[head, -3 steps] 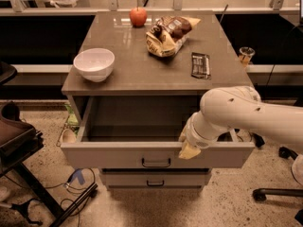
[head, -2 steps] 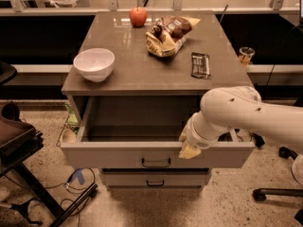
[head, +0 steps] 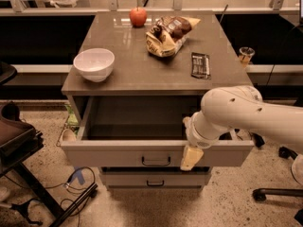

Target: Open top drawer

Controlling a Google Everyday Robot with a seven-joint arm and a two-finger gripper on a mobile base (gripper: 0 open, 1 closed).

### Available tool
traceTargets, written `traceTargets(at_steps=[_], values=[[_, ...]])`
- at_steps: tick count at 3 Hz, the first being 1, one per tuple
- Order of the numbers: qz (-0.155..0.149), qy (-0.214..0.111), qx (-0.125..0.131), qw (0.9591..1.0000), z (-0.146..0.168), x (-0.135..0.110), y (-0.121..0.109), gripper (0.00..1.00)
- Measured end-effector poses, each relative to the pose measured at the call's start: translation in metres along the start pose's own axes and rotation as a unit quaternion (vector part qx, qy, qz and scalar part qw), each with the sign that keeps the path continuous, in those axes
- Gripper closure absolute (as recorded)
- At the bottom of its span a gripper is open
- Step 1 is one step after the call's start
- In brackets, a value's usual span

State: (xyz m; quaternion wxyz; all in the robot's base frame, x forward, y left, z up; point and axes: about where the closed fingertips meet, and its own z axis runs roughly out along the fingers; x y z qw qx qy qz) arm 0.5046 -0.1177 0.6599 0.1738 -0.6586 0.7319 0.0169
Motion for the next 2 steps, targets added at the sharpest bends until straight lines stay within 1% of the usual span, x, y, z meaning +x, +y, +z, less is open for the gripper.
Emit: traceTargets(at_steps=[1, 2], values=[[0.0, 0.0, 0.0, 1.0, -0.0001, 0.0, 0.0, 0.0], [0.002, 0.027, -0.013, 0.9995, 0.0053, 0.0053, 0.0056, 0.15]])
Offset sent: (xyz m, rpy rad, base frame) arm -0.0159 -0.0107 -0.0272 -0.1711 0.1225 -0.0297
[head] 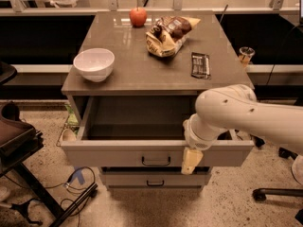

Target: Open top drawer

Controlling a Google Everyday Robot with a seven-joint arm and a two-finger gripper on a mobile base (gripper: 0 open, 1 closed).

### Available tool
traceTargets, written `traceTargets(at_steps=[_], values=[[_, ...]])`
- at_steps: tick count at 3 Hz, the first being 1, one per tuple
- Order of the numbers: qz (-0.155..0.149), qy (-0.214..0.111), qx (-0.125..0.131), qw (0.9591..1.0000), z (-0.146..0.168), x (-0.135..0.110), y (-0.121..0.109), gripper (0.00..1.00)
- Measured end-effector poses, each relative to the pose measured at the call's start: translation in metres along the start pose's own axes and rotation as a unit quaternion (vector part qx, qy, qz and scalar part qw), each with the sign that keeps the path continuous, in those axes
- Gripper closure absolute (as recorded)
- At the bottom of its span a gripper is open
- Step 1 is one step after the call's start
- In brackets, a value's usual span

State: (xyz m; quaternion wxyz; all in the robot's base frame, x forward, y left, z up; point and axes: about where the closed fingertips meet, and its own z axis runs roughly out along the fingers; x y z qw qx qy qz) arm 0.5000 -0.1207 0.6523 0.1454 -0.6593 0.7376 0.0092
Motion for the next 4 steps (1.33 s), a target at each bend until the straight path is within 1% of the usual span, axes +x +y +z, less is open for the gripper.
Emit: traceTargets(at_steps=[1, 2, 3, 4], values=[[0.005, 0.076, -0.025, 0.9968, -0.006, 0.017, 0.024, 0.38], [0.029, 0.155, -0.046, 0.9864, -0.034, 0.042, 0.067, 0.61], [0.04, 0.175, -0.051, 0.9825, -0.045, 0.049, 0.08, 0.85], [0.04, 0.175, -0.051, 0.9825, -0.045, 0.049, 0.08, 1.0]])
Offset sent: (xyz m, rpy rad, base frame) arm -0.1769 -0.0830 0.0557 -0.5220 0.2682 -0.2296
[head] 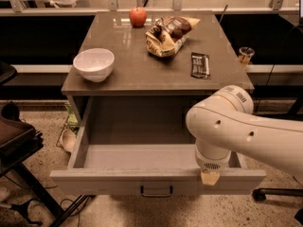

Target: Open top drawer

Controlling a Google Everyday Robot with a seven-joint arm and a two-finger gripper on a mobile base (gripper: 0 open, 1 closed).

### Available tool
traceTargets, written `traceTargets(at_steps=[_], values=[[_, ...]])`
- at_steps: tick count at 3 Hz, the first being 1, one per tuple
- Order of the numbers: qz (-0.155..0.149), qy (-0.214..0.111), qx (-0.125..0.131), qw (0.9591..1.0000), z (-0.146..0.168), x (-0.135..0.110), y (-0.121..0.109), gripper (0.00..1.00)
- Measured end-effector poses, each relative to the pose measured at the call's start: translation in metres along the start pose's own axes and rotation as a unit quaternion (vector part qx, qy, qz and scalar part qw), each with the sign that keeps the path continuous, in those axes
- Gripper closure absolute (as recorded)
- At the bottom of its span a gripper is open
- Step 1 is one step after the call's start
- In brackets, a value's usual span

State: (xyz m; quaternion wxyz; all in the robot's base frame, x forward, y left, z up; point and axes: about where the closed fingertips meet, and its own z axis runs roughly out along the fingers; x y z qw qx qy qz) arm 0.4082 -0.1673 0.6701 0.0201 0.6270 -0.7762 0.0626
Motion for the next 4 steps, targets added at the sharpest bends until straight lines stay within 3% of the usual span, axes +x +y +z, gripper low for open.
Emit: traceTargets(at_steps=[1, 4], values=[[0.0, 0.0, 0.0, 1.0, 0.0, 0.0, 0.0, 0.84], [0.0, 0.001, 0.001, 1.0, -0.0009, 0.0014, 0.0008, 0.14]])
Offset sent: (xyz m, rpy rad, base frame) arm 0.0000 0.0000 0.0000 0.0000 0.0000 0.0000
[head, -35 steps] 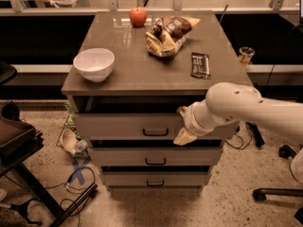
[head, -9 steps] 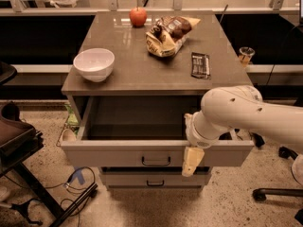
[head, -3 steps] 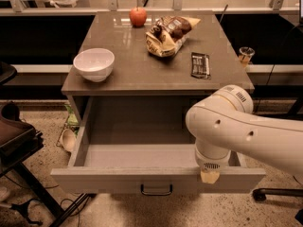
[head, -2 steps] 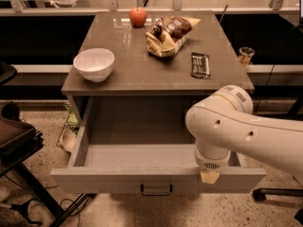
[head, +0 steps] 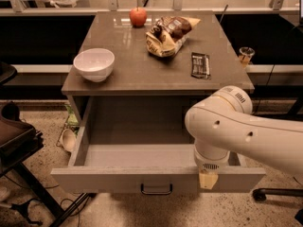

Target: Open top drawer

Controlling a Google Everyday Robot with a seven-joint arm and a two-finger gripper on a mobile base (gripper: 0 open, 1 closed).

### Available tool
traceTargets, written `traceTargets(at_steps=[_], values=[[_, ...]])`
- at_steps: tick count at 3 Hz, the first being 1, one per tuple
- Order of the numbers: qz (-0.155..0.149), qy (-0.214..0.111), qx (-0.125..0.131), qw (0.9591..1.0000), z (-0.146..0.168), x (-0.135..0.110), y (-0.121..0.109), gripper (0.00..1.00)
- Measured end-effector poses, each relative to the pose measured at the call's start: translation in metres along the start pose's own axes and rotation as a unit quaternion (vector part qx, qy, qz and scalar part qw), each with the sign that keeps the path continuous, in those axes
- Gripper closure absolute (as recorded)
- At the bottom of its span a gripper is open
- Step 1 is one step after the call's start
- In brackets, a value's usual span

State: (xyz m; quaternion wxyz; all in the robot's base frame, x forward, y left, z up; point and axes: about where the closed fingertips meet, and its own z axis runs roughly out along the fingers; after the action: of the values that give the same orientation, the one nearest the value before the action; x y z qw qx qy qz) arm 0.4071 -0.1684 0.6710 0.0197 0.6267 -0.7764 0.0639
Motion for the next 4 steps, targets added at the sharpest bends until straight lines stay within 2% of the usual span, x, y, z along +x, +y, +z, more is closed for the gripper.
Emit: traceTargets(at_steps=[1, 2, 3, 4], values=[[0.0, 0.007, -0.001, 1.0, -0.003, 0.0, -0.002, 0.03], [0.003, 0.055, 0.01, 0.9984, -0.031, 0.002, -0.009, 0.25], [-0.001, 0.1, 0.069, 0.9926, -0.098, -0.024, -0.049, 0.49], [-0.015, 0.141, 0.082, 0.9864, -0.144, -0.028, -0.078, 0.72]])
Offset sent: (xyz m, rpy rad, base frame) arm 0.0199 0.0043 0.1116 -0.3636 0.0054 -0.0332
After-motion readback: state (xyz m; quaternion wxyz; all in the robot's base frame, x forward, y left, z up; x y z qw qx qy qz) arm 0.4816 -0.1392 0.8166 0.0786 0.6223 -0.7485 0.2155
